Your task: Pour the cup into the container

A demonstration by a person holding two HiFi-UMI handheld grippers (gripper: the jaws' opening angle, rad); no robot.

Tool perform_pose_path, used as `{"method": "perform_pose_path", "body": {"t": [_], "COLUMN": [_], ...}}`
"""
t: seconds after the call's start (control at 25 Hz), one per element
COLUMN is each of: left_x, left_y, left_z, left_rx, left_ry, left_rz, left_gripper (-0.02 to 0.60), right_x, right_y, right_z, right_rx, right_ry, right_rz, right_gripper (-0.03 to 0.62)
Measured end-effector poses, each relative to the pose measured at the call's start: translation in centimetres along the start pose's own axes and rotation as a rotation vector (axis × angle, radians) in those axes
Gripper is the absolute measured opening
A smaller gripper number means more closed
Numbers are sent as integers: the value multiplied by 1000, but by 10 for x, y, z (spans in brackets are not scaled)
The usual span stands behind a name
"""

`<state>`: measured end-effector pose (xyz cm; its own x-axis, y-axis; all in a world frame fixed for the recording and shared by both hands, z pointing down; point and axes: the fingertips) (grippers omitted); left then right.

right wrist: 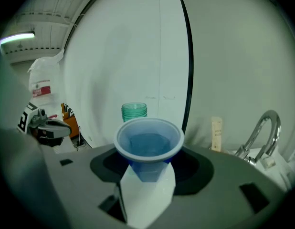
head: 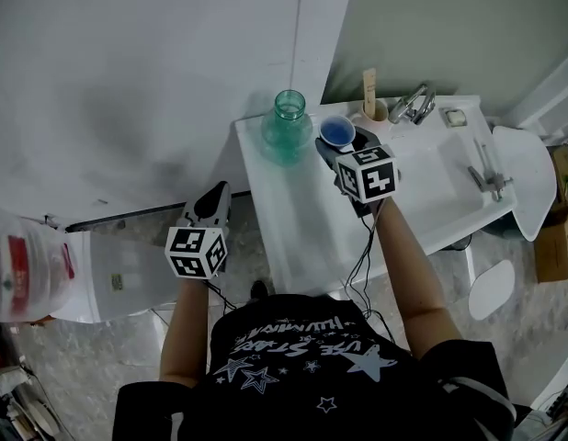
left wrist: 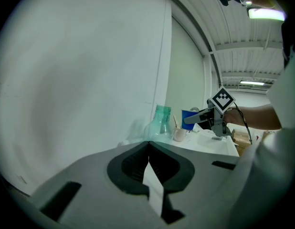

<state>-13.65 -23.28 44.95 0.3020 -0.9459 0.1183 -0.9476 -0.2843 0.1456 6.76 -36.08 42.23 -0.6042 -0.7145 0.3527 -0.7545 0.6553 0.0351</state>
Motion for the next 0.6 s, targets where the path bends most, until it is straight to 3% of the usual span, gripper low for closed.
{"method": "perform_pose_path", "body": {"t": [0.6], "left_x": [7], "left_y": [10], "left_z": [6], "left_rx": [-6], "left_ry": [-27], "left_rz": [17], "left_gripper": [12], "right_x": [28], "right_y": [-25], "right_z": [53], "right_rx": [-160], "right_ry": [39], "right_rz": [17], "right_gripper": [259]}}
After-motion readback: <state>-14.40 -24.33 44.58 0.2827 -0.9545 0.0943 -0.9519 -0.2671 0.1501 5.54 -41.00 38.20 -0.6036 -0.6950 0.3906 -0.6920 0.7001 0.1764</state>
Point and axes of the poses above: the fingertips, and each gripper's own axes: x forward along the fingers, y to its left, z out of its top, and after that the axes turned 9 degrees about -y, right-handed
